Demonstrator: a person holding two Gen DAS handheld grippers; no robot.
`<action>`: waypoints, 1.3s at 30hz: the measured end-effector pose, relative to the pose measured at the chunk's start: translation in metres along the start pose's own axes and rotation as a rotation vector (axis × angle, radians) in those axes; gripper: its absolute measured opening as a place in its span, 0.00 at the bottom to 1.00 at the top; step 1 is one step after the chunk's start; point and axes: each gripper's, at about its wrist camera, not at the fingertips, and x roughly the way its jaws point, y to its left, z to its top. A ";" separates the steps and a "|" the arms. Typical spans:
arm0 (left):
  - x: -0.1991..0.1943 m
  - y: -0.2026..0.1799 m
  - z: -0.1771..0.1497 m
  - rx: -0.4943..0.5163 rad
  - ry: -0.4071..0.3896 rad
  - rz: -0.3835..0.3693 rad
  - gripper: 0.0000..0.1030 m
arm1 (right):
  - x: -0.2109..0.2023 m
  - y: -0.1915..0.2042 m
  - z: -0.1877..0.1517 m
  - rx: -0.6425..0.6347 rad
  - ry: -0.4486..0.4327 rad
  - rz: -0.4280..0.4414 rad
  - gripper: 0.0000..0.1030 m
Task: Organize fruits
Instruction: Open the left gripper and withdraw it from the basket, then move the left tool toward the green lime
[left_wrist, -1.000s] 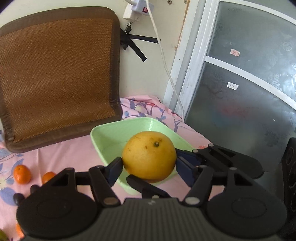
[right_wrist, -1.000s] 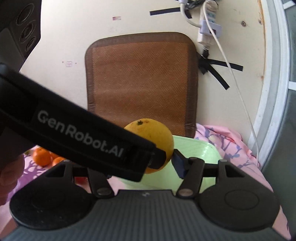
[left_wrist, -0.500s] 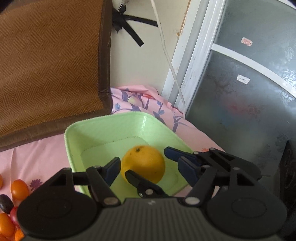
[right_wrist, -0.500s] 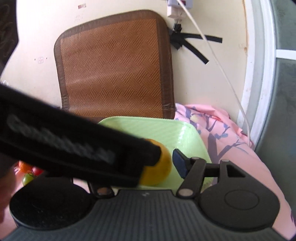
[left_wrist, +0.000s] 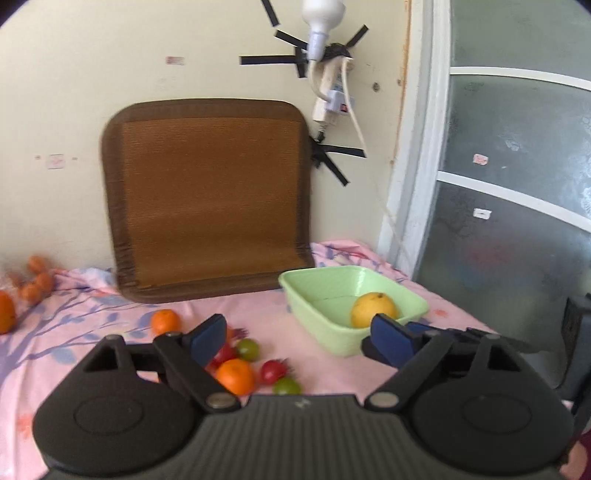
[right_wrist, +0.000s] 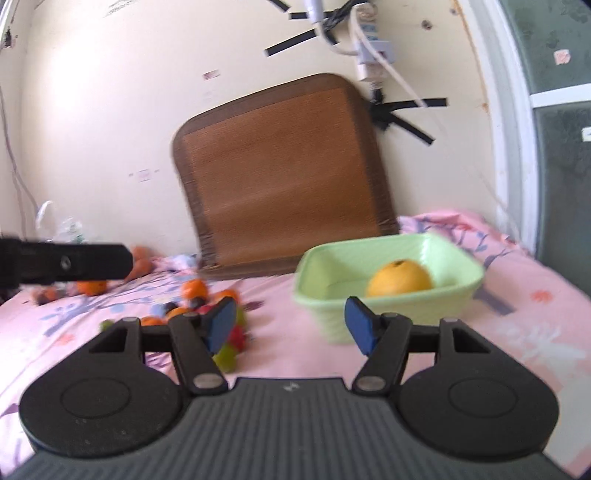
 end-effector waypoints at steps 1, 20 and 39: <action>-0.008 0.007 -0.007 0.009 -0.009 0.043 0.87 | 0.000 0.008 -0.004 -0.003 0.011 0.019 0.66; -0.028 0.056 -0.066 -0.051 0.057 0.190 0.87 | 0.013 0.049 -0.021 -0.057 0.095 0.070 0.70; -0.031 0.064 -0.064 -0.100 0.038 0.185 0.90 | 0.014 0.047 -0.020 -0.045 0.097 0.075 0.70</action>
